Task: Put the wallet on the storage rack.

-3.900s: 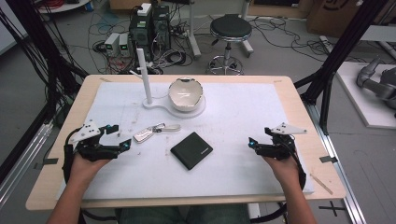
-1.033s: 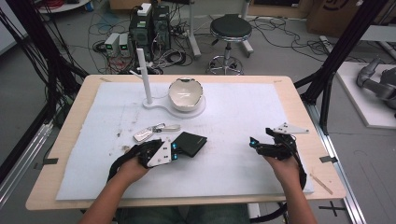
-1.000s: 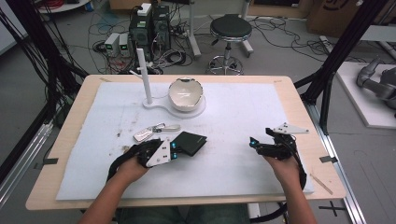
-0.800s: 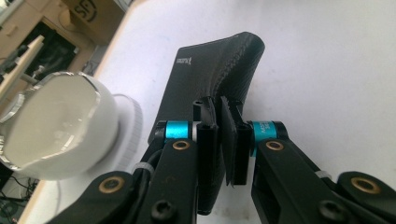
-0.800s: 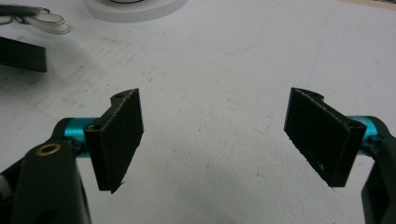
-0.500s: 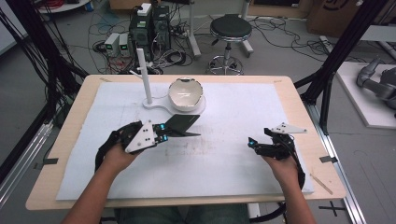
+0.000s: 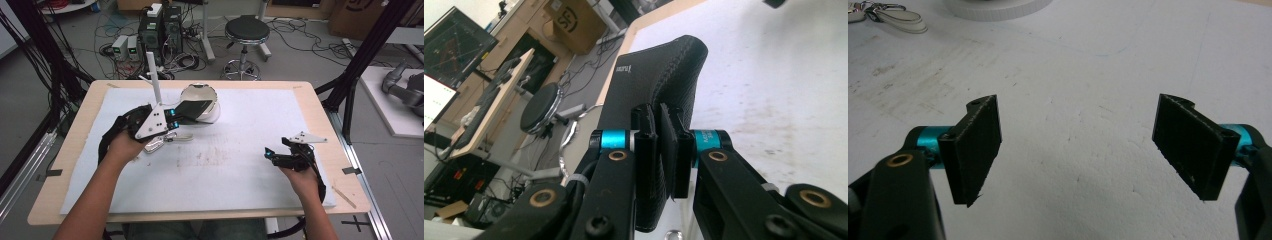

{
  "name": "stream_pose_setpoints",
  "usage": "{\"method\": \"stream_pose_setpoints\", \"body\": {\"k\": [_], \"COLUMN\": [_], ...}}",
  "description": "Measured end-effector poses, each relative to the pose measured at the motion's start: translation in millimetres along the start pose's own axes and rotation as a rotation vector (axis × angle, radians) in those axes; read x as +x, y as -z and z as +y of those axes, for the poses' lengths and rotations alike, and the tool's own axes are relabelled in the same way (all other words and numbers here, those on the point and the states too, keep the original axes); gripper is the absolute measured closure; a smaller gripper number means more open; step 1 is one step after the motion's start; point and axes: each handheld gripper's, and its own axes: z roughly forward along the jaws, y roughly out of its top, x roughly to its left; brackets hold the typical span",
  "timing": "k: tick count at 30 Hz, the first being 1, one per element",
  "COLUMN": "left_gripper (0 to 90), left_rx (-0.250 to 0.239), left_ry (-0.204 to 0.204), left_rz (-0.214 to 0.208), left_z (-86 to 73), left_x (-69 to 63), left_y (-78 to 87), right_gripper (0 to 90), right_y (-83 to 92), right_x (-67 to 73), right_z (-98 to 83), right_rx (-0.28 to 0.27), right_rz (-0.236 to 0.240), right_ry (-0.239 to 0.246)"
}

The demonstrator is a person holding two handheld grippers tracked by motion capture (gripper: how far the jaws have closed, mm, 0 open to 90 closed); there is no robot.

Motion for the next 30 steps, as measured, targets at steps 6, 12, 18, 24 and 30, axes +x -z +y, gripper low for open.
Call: {"method": "stream_pose_setpoints", "body": {"k": [6,12,18,24,30], "left_gripper": [84.6,84.6,84.5,84.5,84.5], "left_rx": [0.048,0.074,0.114,0.154,0.185], "left_ry": [-0.031,-0.027,-0.012,-0.011,0.002], "left_rz": [0.049,0.079,0.086,0.074,0.038], "left_z": [14.0,18.7,10.6,-2.9,-13.2], "left_x": [30.6,47.7,55.3,53.7,47.1], "left_y": [-12.3,-24.6,-47.2,-68.8,-83.8], "right_gripper": [20.1,20.2,20.1,20.2,20.2], "right_y": [0.8,1.0,0.5,1.3,4.4], "right_x": [0.0,-2.2,-4.1,-7.2,-9.8], "right_z": [-0.1,-1.0,-2.1,-4.9,-6.4], "right_rx": [-0.001,0.0,0.0,0.006,0.003], "right_rz": [0.001,-0.003,-0.004,-0.008,-0.013], "right_ry": [0.002,-0.002,-0.006,-0.018,-0.019]}}
